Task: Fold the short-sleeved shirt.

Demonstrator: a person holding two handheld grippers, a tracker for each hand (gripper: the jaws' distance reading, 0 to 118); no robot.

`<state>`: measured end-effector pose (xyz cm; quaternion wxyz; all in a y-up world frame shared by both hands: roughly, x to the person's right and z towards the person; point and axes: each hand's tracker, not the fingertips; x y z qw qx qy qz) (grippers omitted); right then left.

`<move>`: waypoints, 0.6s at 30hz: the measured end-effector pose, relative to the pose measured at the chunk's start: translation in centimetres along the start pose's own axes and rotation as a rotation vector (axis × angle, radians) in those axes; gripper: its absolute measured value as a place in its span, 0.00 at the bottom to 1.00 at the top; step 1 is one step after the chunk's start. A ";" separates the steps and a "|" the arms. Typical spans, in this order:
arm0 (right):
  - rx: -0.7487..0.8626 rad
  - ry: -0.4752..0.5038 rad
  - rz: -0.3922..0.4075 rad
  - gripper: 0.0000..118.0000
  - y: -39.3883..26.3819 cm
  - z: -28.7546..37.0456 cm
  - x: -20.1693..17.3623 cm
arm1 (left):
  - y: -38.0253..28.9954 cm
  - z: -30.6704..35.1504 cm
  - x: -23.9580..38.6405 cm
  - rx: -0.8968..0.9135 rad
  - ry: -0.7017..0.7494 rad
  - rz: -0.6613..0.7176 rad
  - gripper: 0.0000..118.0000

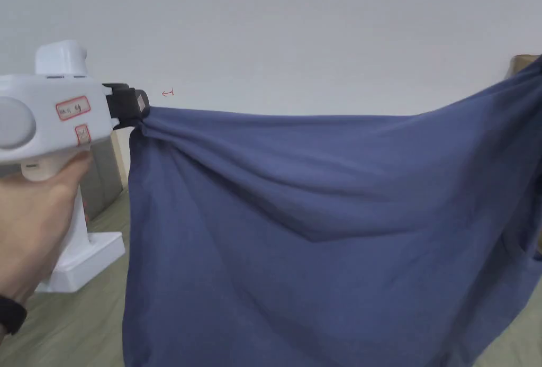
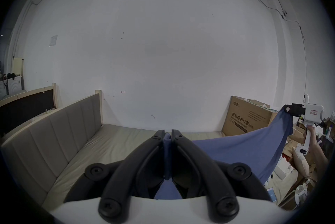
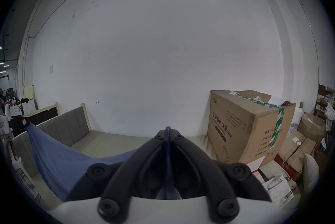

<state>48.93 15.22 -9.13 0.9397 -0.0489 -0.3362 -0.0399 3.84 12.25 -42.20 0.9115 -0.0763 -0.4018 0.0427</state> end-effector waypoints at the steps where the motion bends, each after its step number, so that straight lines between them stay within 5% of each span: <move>1: -0.002 -0.002 0.005 0.02 0.3 -0.7 -0.3 | 0.3 -0.6 -0.1 -0.003 0.008 0.000 0.05; 18: -0.011 -0.088 0.045 0.02 3.0 -14.7 -2.0 | 2.8 -13.9 -2.2 -0.032 0.108 0.017 0.05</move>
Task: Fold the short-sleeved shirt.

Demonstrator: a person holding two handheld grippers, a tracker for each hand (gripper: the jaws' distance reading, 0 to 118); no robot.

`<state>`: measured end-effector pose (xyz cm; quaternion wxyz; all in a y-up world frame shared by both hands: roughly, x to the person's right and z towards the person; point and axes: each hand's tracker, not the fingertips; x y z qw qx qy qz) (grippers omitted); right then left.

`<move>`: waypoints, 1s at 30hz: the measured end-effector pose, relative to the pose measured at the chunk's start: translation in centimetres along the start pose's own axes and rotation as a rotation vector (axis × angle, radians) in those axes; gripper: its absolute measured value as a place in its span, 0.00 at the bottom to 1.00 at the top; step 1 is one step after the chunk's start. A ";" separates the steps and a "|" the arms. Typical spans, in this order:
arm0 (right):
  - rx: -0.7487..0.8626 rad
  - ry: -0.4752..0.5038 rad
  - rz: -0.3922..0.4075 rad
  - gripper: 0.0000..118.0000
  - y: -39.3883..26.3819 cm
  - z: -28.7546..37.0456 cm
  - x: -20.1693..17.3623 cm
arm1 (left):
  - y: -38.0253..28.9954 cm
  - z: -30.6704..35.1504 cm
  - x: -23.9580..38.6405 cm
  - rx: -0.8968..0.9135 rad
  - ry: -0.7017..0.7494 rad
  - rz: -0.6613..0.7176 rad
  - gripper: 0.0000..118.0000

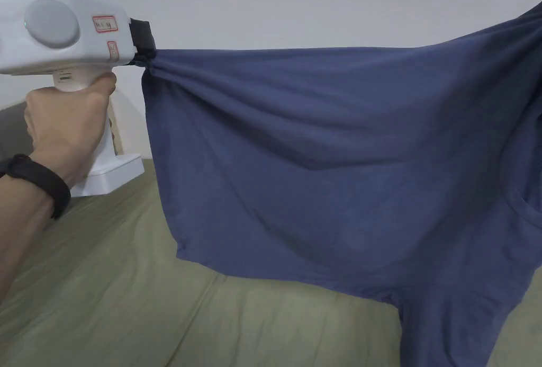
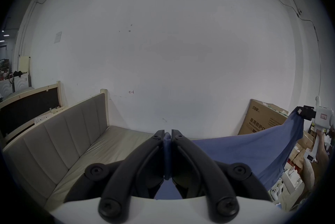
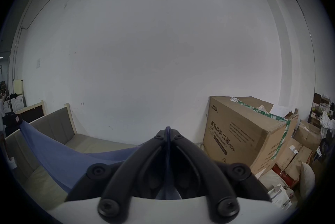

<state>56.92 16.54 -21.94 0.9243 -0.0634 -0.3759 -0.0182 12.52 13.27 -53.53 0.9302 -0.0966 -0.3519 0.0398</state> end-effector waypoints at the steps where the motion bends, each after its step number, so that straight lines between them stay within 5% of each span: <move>1: 0.003 -0.009 0.007 0.02 0.1 -0.7 -0.2 | -0.1 -0.7 0.0 0.006 0.005 -0.003 0.05; 11: 0.005 -0.010 0.057 0.02 0.6 -6.7 -2.3 | -2.0 -6.4 0.7 -0.043 0.022 -0.015 0.05; 20: -0.134 0.029 0.034 0.02 -7.4 -6.7 -2.5 | -9.7 -6.6 0.8 -0.169 -0.034 0.021 0.05; 30: -0.171 0.131 0.027 0.02 -16.8 7.8 0.3 | -18.8 6.0 -0.8 -0.237 -0.144 0.068 0.05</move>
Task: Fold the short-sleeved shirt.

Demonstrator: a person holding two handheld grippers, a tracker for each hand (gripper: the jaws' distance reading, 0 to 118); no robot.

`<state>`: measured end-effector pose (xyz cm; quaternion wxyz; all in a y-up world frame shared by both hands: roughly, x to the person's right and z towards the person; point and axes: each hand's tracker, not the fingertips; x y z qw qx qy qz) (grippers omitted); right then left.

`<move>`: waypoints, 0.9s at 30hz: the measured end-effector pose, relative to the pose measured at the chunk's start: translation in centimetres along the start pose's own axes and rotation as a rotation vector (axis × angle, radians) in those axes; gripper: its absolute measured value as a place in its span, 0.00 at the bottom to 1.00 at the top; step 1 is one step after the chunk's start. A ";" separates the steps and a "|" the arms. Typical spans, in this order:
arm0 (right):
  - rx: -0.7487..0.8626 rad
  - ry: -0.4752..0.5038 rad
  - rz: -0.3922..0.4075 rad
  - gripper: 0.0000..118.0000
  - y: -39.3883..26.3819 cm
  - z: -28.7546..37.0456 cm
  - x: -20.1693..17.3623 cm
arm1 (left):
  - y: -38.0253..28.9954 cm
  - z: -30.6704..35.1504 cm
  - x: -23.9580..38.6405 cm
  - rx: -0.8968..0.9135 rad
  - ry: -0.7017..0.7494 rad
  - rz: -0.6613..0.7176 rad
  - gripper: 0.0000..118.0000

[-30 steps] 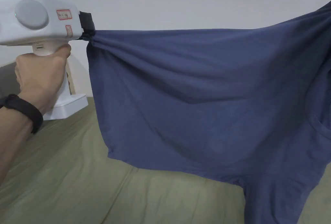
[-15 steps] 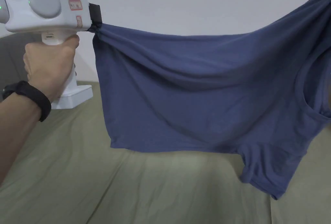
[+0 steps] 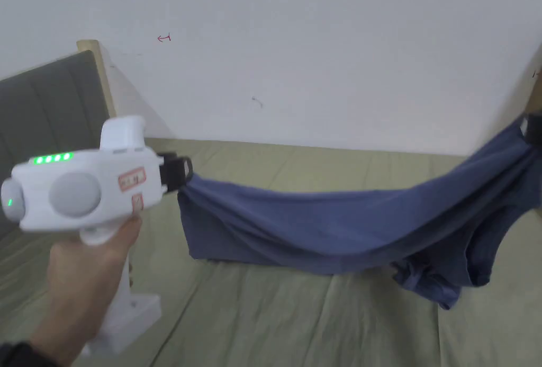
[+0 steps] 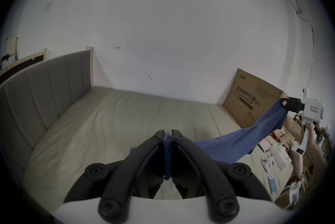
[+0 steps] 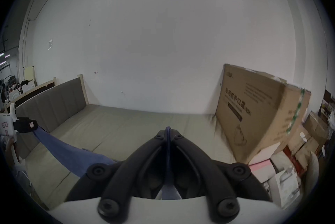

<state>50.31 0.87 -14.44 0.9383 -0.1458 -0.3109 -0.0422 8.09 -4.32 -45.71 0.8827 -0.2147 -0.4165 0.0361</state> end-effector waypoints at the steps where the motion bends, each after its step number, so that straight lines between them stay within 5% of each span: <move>1: -0.019 0.029 -0.010 0.02 -1.6 1.6 0.3 | -1.7 1.5 -0.1 -0.020 -0.021 0.013 0.05; 12: -0.337 -0.011 -0.227 0.02 -26.2 20.1 0.2 | -22.3 14.9 -2.1 -0.247 0.034 0.181 0.05; 17: -0.462 -0.118 -0.244 0.02 -31.9 22.6 0.8 | -26.6 17.2 -2.8 -0.338 0.069 0.181 0.05; 19: -0.510 -0.082 -0.306 0.02 -33.1 22.4 1.1 | -27.5 16.8 -3.2 -0.399 0.093 0.174 0.05; 21: -0.522 -0.122 -0.252 0.03 -34.3 22.1 1.2 | -28.0 16.3 -3.6 -0.416 0.104 0.179 0.05; 22: -0.528 -0.110 -0.244 0.16 -35.0 21.9 1.7 | -28.2 16.0 -3.8 -0.447 0.125 0.191 0.05; 24: -0.559 -0.111 -0.227 0.61 -35.4 21.8 2.0 | -28.6 16.2 -4.0 -0.449 0.133 0.193 0.17; 25: -0.583 -0.109 -0.233 0.70 -35.5 21.7 2.3 | -28.6 16.3 -4.0 -0.450 0.154 0.182 0.36; 27: -0.572 -0.119 -0.230 0.70 -35.4 22.3 2.8 | -28.4 16.9 -3.6 -0.444 0.217 0.072 0.53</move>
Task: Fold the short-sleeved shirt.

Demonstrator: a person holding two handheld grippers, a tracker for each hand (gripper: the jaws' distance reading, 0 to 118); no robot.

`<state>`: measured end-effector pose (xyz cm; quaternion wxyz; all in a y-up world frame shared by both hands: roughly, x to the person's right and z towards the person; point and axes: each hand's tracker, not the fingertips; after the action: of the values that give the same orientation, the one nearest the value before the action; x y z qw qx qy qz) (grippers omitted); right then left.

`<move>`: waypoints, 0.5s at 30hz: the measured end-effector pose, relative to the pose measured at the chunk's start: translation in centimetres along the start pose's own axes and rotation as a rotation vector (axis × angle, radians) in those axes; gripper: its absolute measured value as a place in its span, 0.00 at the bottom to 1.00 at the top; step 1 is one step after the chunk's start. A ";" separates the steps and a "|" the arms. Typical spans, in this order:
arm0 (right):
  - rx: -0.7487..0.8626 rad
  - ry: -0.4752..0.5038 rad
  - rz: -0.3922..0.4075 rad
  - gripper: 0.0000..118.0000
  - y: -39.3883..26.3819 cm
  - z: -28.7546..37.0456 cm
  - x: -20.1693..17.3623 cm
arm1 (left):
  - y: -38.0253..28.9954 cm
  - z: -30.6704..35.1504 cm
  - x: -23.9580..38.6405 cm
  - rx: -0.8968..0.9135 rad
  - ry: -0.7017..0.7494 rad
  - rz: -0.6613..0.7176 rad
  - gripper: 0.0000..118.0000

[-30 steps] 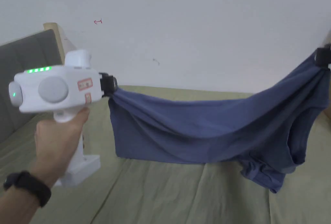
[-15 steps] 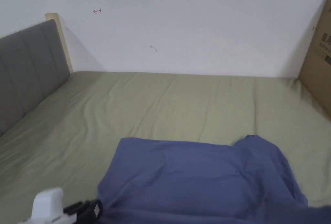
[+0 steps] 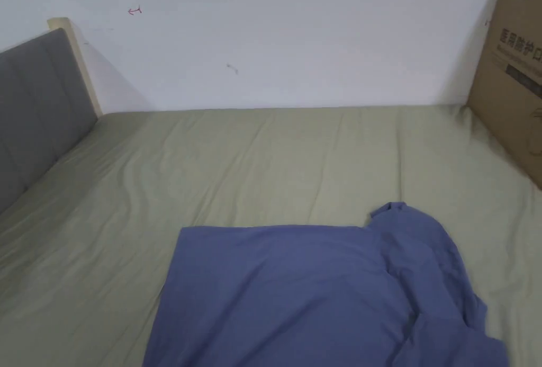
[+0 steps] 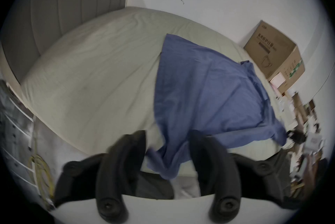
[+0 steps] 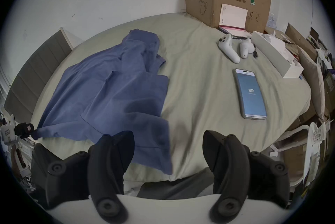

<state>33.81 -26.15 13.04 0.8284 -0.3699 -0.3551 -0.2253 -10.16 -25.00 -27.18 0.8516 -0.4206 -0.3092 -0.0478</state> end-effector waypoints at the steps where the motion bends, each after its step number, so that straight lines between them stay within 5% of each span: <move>1: 0.016 -0.014 0.007 0.70 0.1 0.5 0.1 | 0.1 0.6 0.2 0.024 0.028 -0.039 0.55; 6: 0.221 -0.009 0.097 0.70 1.7 4.8 -1.6 | 1.8 6.1 2.6 0.267 0.023 -0.165 0.55; 12: 0.421 0.151 0.171 0.67 4.3 9.1 -7.3 | 4.4 12.1 7.1 0.557 -0.086 -0.194 0.56; 15: 0.445 0.194 0.199 0.40 5.1 9.7 -9.7 | 5.3 13.2 8.4 0.581 -0.156 -0.181 0.55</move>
<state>26.68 -14.41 8.01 0.9376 -0.1885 -0.2767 -0.0935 -8.03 -10.23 -20.01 0.9022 -0.1327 -0.4103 -0.0005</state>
